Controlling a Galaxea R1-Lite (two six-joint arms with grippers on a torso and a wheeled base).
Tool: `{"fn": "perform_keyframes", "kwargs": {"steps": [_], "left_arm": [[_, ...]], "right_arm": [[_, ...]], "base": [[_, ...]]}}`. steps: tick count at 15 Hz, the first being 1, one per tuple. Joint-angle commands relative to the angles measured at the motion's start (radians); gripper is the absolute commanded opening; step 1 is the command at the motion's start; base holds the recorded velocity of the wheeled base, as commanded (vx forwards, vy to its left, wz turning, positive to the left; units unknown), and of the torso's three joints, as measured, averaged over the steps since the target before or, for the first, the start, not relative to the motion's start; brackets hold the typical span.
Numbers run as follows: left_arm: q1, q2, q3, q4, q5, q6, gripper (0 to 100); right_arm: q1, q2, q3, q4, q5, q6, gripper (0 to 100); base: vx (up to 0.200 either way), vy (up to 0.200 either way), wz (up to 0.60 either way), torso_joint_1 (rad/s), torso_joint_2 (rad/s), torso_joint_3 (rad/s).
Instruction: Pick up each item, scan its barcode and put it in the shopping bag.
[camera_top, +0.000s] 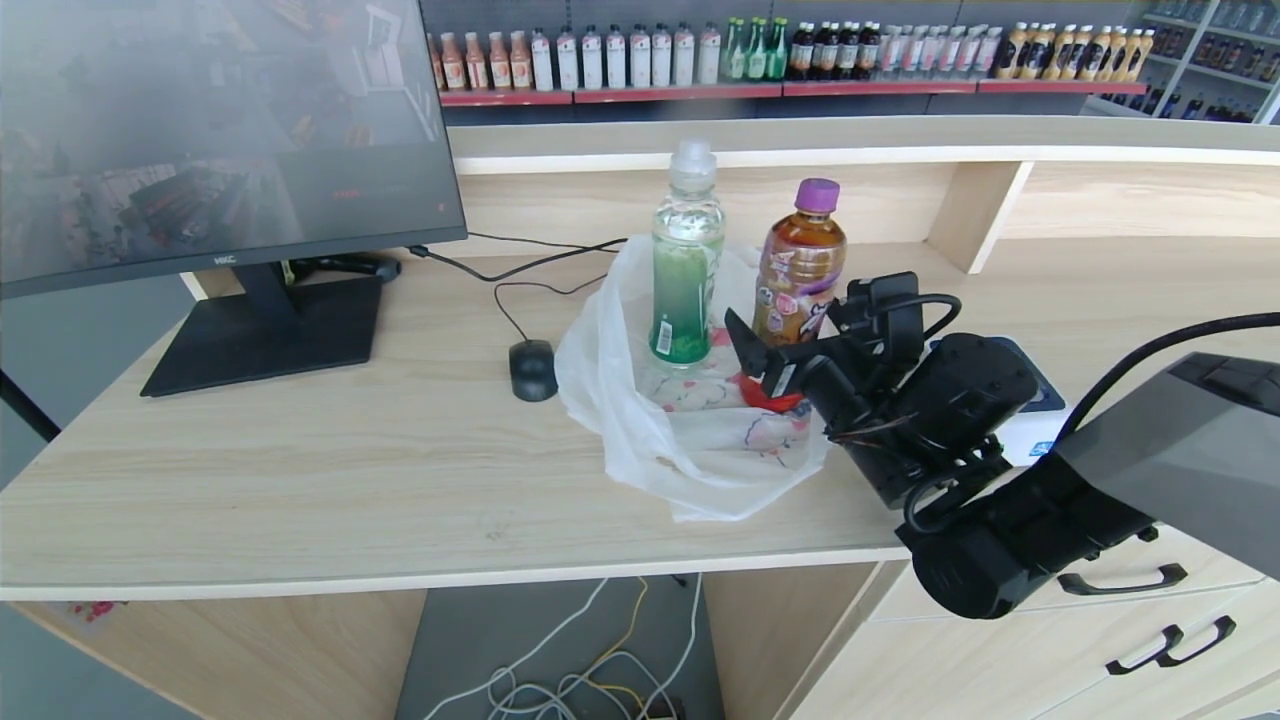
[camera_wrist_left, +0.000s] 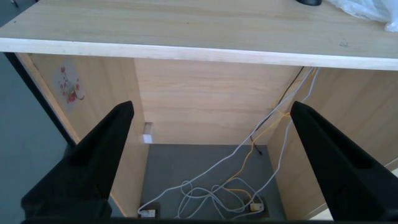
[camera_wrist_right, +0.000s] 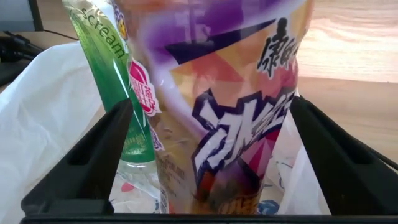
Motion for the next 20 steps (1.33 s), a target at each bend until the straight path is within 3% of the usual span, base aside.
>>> {"fn": "perform_keyframes", "kwargs": {"steps": [1,10,15,17,18,20], "left_arm": [[0.0,0.0,0.0,0.0,0.0,0.0,100],[0.0,0.0,0.0,0.0,0.0,0.0,100],[0.0,0.0,0.0,0.0,0.0,0.0,100],[0.0,0.0,0.0,0.0,0.0,0.0,100],[0.0,0.0,0.0,0.0,0.0,0.0,100],[0.0,0.0,0.0,0.0,0.0,0.0,100]], "right_arm": [[0.0,-0.054,0.036,-0.001,0.0,0.0,100],[0.005,-0.425,0.269,-0.001,0.0,-0.006,100],[-0.004,-0.842,0.676,-0.001,-0.001,-0.026,100],[-0.067,-1.017,0.873,-0.001,-0.001,-0.024,100],[-0.096,-1.117,0.932,0.017,-0.001,-0.018,100],[-0.115,-1.31,0.93,0.27,-0.003,0.015,100]], "base": [[0.0,0.0,0.0,0.0,0.0,0.0],[0.0,0.0,0.0,0.0,0.0,0.0],[0.0,0.0,0.0,0.0,0.0,0.0],[0.0,0.0,0.0,0.0,0.0,0.0],[0.0,0.0,0.0,0.0,0.0,0.0],[0.0,0.0,0.0,0.0,0.0,0.0]]}}
